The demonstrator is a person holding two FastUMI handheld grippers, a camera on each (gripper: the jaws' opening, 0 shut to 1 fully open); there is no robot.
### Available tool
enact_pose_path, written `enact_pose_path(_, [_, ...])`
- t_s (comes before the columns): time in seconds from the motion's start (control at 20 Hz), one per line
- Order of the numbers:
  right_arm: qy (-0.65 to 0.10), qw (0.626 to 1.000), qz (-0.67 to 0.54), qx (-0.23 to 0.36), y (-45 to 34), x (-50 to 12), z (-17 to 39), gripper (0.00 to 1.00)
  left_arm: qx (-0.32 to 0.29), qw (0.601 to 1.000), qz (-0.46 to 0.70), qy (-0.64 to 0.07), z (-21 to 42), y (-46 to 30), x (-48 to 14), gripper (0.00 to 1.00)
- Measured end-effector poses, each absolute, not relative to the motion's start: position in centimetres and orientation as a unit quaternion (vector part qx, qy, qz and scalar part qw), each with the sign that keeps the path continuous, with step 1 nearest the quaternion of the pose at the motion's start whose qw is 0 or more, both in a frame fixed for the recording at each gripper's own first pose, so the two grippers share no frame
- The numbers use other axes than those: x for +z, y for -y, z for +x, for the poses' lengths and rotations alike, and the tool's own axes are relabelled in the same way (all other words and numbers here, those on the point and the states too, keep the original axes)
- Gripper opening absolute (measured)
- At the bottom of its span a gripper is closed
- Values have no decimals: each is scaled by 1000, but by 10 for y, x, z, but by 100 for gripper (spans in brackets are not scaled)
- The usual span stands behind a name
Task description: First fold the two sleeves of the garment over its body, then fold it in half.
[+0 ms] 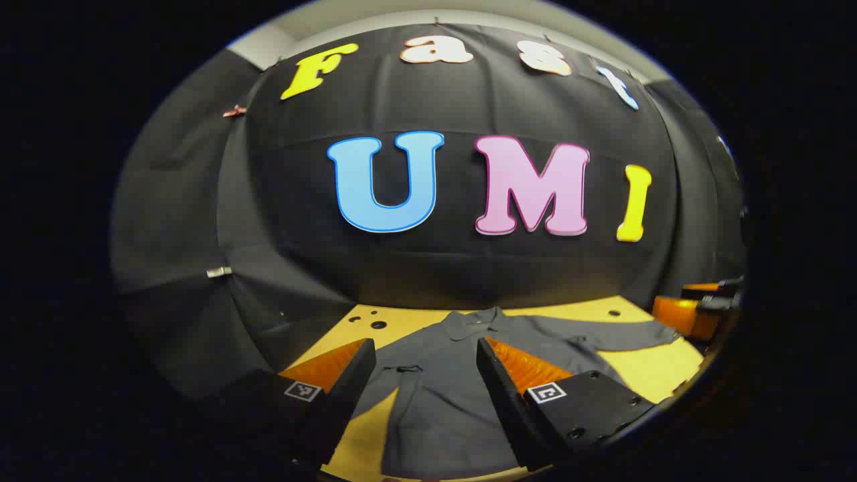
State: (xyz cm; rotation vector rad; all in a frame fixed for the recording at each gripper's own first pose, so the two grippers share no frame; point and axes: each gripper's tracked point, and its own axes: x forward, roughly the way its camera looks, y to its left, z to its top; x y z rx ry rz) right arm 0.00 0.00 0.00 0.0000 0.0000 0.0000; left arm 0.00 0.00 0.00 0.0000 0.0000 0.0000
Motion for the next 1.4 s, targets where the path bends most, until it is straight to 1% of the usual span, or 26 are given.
enact_pose_path(0.15, [-16, 1000, 6, -11, 12, -9, 8, 98, -32, 999, -17, -14, 9, 23, -3, 96])
enact_pose_path(0.35, [-23, 1000, 5, -19, 22, -11, 14, 98, -43, 999, -10, -22, 21, 35, -3, 94])
enact_pose_path(0.5, [-25, 1000, 8, -17, 24, -11, 20, 98, -38, 999, 7, -37, 26, 43, -9, 95])
enact_pose_path(0.95, [-33, 999, 13, 0, 36, -11, 33, 98, -42, 998, -9, -41, 31, 56, -9, 95])
enact_pose_path(1.1, [-34, 999, 11, 5, 44, -11, 38, 98, -31, 999, -16, -33, 32, 52, -6, 95])
enact_pose_path(1.4, [-45, 999, 15, 13, 68, -19, 51, 98, 15, 999, -21, -25, 40, 43, -4, 95])
